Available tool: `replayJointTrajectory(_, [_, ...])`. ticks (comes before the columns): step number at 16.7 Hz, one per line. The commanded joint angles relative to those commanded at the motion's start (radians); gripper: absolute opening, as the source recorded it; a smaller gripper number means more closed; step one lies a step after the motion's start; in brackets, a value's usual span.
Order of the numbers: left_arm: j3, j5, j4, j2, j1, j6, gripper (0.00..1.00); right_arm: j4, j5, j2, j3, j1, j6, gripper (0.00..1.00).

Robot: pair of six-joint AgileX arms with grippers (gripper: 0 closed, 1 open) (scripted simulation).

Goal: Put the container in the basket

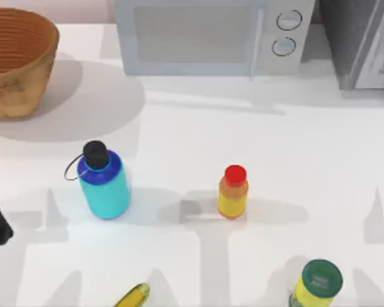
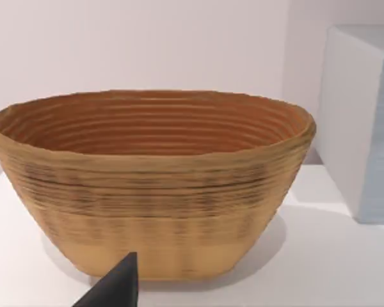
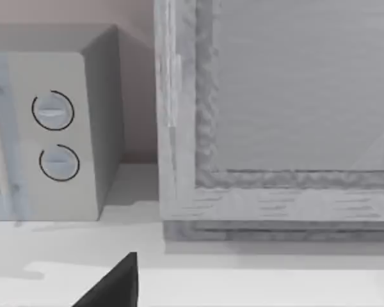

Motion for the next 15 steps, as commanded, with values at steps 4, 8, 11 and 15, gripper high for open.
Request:
replayJointTrajectory(4, [0.001, 0.02, 0.027, 0.031, 0.001, 0.006, 1.0, 0.0, 0.0, 0.0, 0.0, 0.0, 0.0, 1.0])
replayJointTrajectory(8, [0.005, 0.124, 0.187, 0.219, 0.012, 0.045, 1.0, 0.0, 0.0, 0.0, 0.0, 0.0, 0.0, 1.0])
replayJointTrajectory(11, [0.008, 0.239, 0.374, 0.468, 0.026, 0.086, 1.0, 0.0, 0.0, 0.0, 0.0, 0.0, 0.0, 1.0])
replayJointTrajectory(15, [0.021, 0.414, 0.664, 0.904, 0.049, 0.143, 1.0, 0.0, 0.0, 0.0, 0.0, 0.0, 0.0, 1.0])
